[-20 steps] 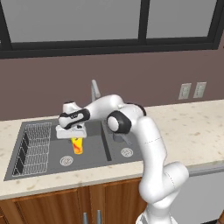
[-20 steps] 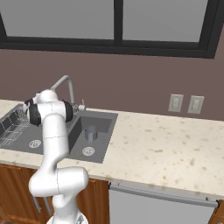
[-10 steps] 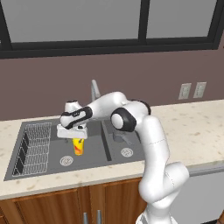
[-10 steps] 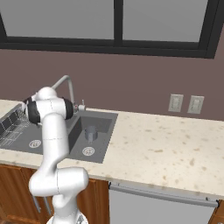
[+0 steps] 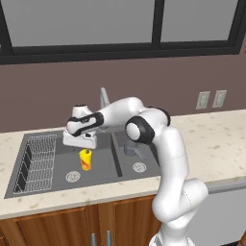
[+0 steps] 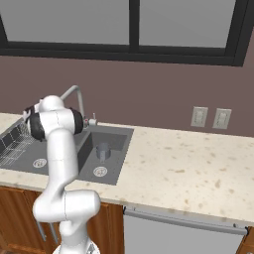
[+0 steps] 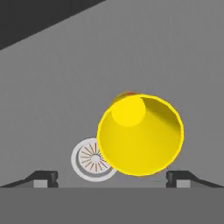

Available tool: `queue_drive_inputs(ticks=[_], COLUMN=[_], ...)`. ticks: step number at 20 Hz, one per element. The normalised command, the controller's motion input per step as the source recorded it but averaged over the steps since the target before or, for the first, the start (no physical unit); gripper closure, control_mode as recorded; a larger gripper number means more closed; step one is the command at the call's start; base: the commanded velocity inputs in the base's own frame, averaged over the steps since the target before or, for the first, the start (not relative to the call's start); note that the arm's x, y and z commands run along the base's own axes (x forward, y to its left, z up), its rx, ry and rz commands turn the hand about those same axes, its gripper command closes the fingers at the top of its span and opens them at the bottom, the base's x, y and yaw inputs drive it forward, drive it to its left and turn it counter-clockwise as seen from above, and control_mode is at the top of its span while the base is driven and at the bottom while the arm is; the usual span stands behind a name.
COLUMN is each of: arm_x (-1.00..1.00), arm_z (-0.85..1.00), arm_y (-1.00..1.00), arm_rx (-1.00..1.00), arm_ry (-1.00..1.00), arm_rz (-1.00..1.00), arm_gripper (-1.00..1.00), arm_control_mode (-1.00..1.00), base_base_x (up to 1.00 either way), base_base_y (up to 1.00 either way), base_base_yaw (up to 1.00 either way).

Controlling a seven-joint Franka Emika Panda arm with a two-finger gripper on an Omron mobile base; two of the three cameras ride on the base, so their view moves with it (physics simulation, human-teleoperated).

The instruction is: Move any existing items from the left basin to the right basin for drying. Then move the cup from the counter to the left basin of the sink for washing.

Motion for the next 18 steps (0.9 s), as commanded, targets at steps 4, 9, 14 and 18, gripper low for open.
queue_drive_inputs(ticks=[4, 9, 14, 18], arm_x=[-0.01, 0.0, -0.13, -0.25], arm_z=[0.49, 0.53, 0.53, 0.48], arm_y=[0.0, 0.0, 0.0, 0.0], arm_rx=[-0.02, -0.03, -0.02, 0.0], arm_ry=[0.0, 0.0, 0.0, 0.0], arm_rz=[-0.08, -0.06, -0.05, -0.03], arm_gripper=[-1.0, -1.0, -1.0, -1.0], arm_control_mode=[-1.0, -1.0, -1.0, -1.0], base_base_x=[0.0, 0.0, 0.0, 0.0], base_base_y=[0.0, 0.0, 0.0, 0.0], base_base_yaw=[0.0, 0.0, 0.0, 0.0])
